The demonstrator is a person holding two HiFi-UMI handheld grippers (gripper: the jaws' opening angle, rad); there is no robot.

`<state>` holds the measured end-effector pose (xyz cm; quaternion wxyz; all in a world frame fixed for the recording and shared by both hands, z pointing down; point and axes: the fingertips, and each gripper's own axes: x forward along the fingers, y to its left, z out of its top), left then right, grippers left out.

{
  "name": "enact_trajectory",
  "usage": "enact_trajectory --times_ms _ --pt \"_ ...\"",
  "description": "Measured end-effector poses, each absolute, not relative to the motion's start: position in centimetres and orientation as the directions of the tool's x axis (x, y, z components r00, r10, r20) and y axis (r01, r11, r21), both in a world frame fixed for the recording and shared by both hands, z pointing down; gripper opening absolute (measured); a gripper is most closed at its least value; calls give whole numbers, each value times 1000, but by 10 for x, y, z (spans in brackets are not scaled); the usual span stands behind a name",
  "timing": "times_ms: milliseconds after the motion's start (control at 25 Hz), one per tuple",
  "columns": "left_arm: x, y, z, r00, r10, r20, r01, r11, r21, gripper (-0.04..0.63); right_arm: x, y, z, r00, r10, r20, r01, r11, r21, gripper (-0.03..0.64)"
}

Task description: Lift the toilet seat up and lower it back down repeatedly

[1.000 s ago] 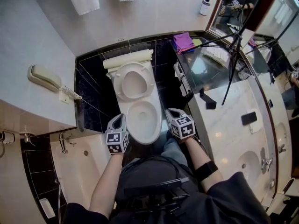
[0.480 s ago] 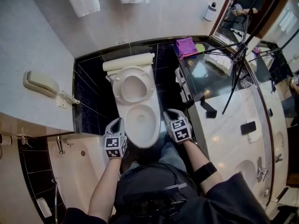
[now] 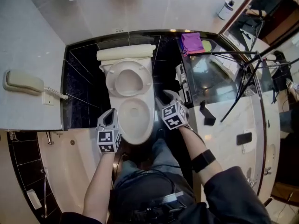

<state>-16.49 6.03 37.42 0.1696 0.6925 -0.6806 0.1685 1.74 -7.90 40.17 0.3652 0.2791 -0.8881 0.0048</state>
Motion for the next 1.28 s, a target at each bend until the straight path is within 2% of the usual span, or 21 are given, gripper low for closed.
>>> enact_trajectory --times_ms 200,520,720,1080,1280 --pt "-160 21 379 -5 -885 465 -999 -11 -32 0 -25 -142 423 -587 -474 657 -378 877 296 221" --pt "-174 -27 417 -57 -869 492 -998 35 -55 0 -98 -214 480 -613 -427 665 -180 895 409 221" --pt "-184 -35 439 -89 -848 522 -996 73 -52 0 -129 -246 510 -634 -429 643 -195 894 404 217" --pt "-187 -40 463 -104 -826 554 -995 86 -58 0 -156 -271 545 -629 -412 659 -199 905 376 100" --pt "-188 -36 477 -102 -812 574 -995 97 -39 0 -157 -270 546 -629 -420 655 -204 902 381 94"
